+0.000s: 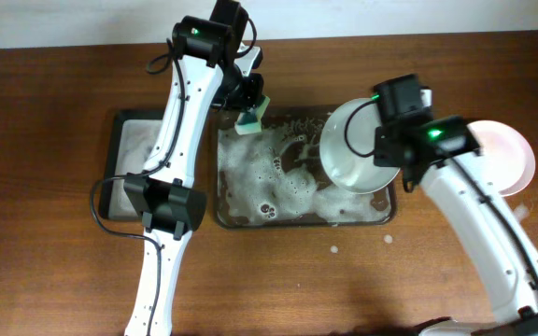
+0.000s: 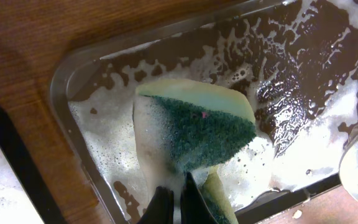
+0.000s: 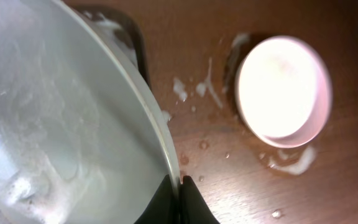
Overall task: Clean dirty plates on tray and stack at the side
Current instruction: 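Carry the white plate right with the right gripper and stack it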
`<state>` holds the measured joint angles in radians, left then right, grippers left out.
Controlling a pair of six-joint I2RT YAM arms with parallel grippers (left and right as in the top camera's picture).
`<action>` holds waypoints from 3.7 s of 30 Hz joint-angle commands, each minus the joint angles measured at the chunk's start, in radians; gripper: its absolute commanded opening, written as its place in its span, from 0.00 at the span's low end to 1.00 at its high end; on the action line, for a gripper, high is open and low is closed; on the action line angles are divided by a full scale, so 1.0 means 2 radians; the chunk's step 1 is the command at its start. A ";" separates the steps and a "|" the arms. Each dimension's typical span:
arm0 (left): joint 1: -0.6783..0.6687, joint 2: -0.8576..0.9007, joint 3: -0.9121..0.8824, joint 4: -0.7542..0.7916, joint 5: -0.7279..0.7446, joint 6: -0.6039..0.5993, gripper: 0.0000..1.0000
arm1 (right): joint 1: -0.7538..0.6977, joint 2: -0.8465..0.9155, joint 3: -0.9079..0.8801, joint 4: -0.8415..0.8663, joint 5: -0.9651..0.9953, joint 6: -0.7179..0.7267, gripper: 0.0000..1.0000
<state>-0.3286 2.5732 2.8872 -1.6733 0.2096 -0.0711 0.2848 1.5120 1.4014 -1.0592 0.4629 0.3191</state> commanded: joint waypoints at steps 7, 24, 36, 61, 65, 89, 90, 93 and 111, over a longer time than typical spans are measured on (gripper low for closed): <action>-0.002 0.000 0.005 0.010 -0.002 0.010 0.00 | 0.126 0.008 0.001 -0.024 0.325 0.128 0.04; -0.002 0.015 0.005 0.014 -0.002 0.010 0.00 | 0.155 0.007 0.002 -0.018 0.418 0.113 0.04; -0.002 0.015 0.005 0.015 -0.002 0.009 0.00 | 0.199 0.007 0.002 -0.005 0.565 0.091 0.04; -0.002 0.015 0.005 0.017 -0.002 0.009 0.00 | 0.196 0.005 0.002 -0.015 0.383 0.093 0.04; -0.002 0.015 0.005 0.017 -0.002 0.007 0.00 | 0.180 0.002 0.002 -0.042 0.414 0.131 0.04; -0.005 0.015 0.005 0.022 -0.002 0.007 0.00 | -0.383 -0.005 0.001 0.095 -0.257 0.027 0.04; -0.005 0.015 0.005 0.022 -0.002 0.007 0.00 | -0.412 0.000 0.000 0.100 -0.241 0.027 0.04; -0.005 0.015 0.005 0.023 -0.002 0.007 0.00 | -0.468 0.019 0.000 0.111 -0.216 0.027 0.04; -0.011 0.015 0.005 0.042 -0.002 0.007 0.00 | -0.491 0.203 0.000 0.191 -0.268 0.025 0.33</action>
<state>-0.3416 2.5774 2.8872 -1.5925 0.2081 -0.0711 -0.7090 1.9072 1.4014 -0.6788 -0.0456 0.3717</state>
